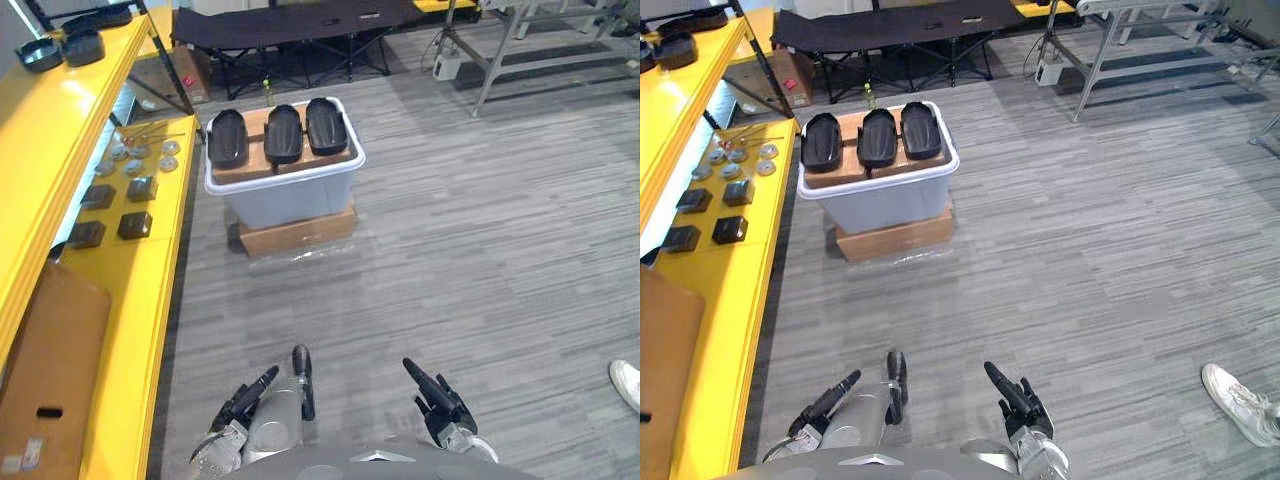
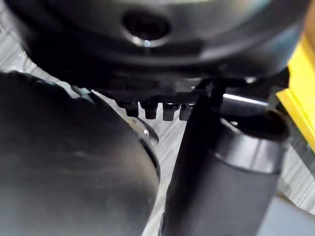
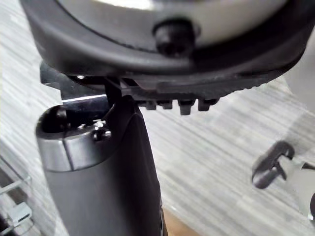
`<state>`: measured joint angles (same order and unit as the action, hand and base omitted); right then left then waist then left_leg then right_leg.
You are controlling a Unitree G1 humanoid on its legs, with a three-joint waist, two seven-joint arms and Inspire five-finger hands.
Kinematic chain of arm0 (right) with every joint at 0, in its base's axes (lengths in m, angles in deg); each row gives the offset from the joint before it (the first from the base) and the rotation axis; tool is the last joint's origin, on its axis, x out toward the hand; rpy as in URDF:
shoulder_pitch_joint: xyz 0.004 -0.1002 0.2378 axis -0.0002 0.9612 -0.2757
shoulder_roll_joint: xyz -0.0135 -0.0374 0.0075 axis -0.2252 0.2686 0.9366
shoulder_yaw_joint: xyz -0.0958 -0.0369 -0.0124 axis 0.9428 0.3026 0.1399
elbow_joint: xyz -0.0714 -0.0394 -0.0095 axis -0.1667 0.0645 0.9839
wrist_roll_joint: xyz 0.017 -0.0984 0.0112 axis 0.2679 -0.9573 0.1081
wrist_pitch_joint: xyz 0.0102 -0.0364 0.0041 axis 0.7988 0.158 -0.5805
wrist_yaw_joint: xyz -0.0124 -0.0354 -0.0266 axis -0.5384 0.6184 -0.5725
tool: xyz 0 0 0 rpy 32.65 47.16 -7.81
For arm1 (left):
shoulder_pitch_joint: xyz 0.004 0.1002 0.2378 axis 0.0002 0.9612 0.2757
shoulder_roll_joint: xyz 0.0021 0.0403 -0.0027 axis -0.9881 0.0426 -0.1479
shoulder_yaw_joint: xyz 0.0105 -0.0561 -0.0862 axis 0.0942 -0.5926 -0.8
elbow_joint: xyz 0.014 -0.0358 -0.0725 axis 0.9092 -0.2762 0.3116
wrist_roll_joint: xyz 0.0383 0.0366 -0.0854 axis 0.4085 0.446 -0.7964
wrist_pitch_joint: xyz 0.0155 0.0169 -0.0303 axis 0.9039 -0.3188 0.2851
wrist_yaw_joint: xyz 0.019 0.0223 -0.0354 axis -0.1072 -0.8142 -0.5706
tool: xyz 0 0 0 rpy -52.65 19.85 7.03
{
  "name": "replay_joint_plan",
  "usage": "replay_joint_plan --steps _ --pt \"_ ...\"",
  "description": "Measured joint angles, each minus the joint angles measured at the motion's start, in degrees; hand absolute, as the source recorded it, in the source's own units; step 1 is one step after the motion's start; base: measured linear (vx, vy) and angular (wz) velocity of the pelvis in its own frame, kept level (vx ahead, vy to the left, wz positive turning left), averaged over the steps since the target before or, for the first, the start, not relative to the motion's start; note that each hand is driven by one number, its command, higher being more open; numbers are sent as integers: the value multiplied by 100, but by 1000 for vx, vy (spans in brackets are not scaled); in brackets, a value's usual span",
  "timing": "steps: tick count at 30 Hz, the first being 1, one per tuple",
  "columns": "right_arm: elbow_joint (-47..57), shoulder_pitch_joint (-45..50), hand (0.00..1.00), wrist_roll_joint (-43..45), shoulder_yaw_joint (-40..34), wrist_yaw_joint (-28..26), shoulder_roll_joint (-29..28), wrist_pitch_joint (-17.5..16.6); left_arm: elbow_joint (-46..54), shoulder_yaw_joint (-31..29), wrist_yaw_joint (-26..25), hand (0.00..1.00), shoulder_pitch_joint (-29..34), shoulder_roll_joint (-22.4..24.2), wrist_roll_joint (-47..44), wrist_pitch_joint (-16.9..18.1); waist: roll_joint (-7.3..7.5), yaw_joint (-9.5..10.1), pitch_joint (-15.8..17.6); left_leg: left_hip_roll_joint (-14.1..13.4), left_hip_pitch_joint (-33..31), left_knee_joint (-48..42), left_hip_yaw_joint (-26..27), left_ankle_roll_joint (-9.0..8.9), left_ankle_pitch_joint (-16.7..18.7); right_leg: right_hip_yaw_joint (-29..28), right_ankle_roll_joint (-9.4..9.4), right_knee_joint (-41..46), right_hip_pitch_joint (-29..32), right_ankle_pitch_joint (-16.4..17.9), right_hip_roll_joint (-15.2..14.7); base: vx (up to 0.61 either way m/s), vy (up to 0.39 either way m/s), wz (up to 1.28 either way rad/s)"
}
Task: Walk over and take three plastic housings, then place them on the shelf
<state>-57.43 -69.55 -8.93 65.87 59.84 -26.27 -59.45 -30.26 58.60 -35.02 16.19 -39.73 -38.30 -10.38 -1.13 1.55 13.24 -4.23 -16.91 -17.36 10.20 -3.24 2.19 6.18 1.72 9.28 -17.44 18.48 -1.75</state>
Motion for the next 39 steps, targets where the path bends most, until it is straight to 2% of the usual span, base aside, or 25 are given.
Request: replay_joint_plan --steps 1,2,3,4,5,7,8,9,11,12,13,14,15,17,18,20,23,25,27,28,30,31,32,36,39 --pt "-1 27 100 0 10 6 -7 7 4 -4 37 100 11 -58 -16 -11 105 14 -60 83 -94 -249 40 105 -15 2 -6 146 21 167 -113 443 191 -7" --pt "-35 80 100 -19 41 8 -17 43 3 -11 48 100 42 -173 -35 -42 332 35 -192 282 -107 -396 128 298 -30 -19 -77 653 133 399 -365 704 209 -17" --pt "-141 -80 100 -36 83 -5 -2 92 -15 -30 12 100 -23 -219 -17 -35 469 28 -156 439 21 -382 220 538 39 -31 -370 2020 739 347 -642 709 205 -18" --pt "-193 -185 100 -48 100 -14 -17 103 -12 -27 24 100 -29 -228 -15 -22 507 13 -143 495 134 -316 252 625 101 -41 -767 2809 1114 94 -779 710 199 -11" --pt "-261 -243 100 -90 103 -30 -83 120 -14 7 31 100 -21 -299 -13 2 587 -4 -78 616 492 -121 275 678 210 8 -1013 4211 1726 -759 -1094 457 166 2" --pt "-238 -245 100 -298 96 -33 -51 4 -10 177 27 100 11 -301 13 55 541 -28 -24 689 1226 94 261 776 374 382 -507 5182 2223 -448 -1411 618 178 9" --pt "-241 -266 100 -297 115 -34 17 -1 -3 269 27 100 36 -305 7 84 474 -18 -3 675 1448 234 243 768 396 533 -482 5029 2294 -337 -1408 639 126 15" --pt "-228 -297 100 -301 162 -41 90 -22 19 435 27 100 -2 -306 -8 130 292 -33 18 568 1871 578 109 746 409 934 -455 3949 2400 -159 -1250 462 40 28" --pt "-227 -328 100 -320 211 -43 87 -62 57 582 17 100 -98 -306 -16 147 165 -48 -3 390 2030 734 -72 652 465 1100 -572 2017 2557 -279 -858 374 -8 36" --pt "-228 -342 100 -346 230 -44 71 -62 57 633 8 100 -129 -309 -30 152 155 -55 6 353 2069 766 -157 603 499 1050 -674 1352 2602 -442 -750 387 -98 62" --pt "-232 -317 100 -504 223 -26 6 -60 23 678 -35 100 -194 -331 -49 174 192 -113 14 343 2144 767 -409 500 621 723 -685 67 2683 -1122 -636 382 -131 75" --pt "-232 -292 100 -527 223 0 -5 -57 -20 673 -44 100 -204 -341 -73 198 216 -127 4 361 2183 734 -516 457 710 562 -744 -233 2700 -1378 -638 445 -226 101" --pt "-223 -238 100 -522 209 29 -33 -58 -60 667 -45 100 -218 -346 -106 274 295 -136 -9 413 2257 547 -702 358 964 253 -849 -311 2699 -1672 -701 280 -224 77" --pt "-99 -138 100 -524 206 24 6 -79 -67 664 -93 100 -204 -303 -116 306 253 -145 -42 337 2339 115 -1010 206 1404 191 -606 336 2689 -2108 -682 393 -381 80" --pt "-26 -133 100 -614 209 34 63 -62 -68 656 -142 100 -162 -155 -125 294 37 -131 -138 49 2340 -34 -1144 97 1693 398 -374 704 2731 -1819 -497 429 -392 57" --pt "121 -124 100 -766 219 52 143 -61 -71 612 -161 100 -41 -84 -174 360 -174 -131 -243 -191 2235 -346 -1192 -63 1736 612 -254 779 2690 -1530 -278 350 -245 34" --pt "141 -43 100 -767 185 149 144 30 58 387 -67 100 -74 29 -227 523 -179 -155 -203 -495 1256 -2303 -1013 -348 1335 943 -132 579 2279 -1347 -225 316 -218 56" --pt "145 33 100 -1013 178 151 213 4 91 407 22 100 -97 -12 -222 640 -202 -99 -173 -664 1133 -2512 -658 -340 1372 1124 -131 247 1783 -1392 -211 277 -101 40" --pt "281 96 100 -1026 215 150 238 -12 88 507 46 100 -98 -85 -216 639 -187 -115 -170 -666 1146 -1675 -332 -293 1378 1226 -174 -1 1518 -1381 -299 226 -6 23" --pt "480 94 100 -975 263 179 233 -12 88 567 91 100 -100 -154 -227 619 -161 -180 -145 -617 1105 -587 -166 -247 1196 1234 -276 -129 1424 -1380 -434 240 69 11" --pt "637 128 100 -966 303 251 234 -18 88 635 121 100 -110 -202 -243 606 -154 -201 -139 -609 1058 -65 -174 -306 928 1217 -381 -122 1428 -1360 -550 213 123 4" --pt "807 192 100 -960 336 312 251 -18 91 731 135 100 -120 -232 -245 599 -163 -205 -140 -601 1064 291 -235 -337 625 1193 -489 -82 1431 -1320 -617 256 225 -15" --pt "1015 241 100 -925 373 429 264 -24 90 792 136 100 -132 -220 -245 602 -152 -191 -94 -595 1158 526 -173 -322 -92 1043 -625 -1 1432 -1260 -665 289 263 -27" --pt "1471 136 100 -924 446 630 49 -37 124 1183 117 100 -375 -606 -317 372 316 -187 -20 -106 1245 557 74 -108 49 869 -942 -271 1382 -1438 -1111 188 207 -14" --pt "2019 209 100 -1283 409 831 53 -34 118 1183 50 100 -385 -648 -321 230 373 -217 -13 15 1450 583 82 8 139 881 -1001 -402 1124 -1591 -1212 123 122 3"
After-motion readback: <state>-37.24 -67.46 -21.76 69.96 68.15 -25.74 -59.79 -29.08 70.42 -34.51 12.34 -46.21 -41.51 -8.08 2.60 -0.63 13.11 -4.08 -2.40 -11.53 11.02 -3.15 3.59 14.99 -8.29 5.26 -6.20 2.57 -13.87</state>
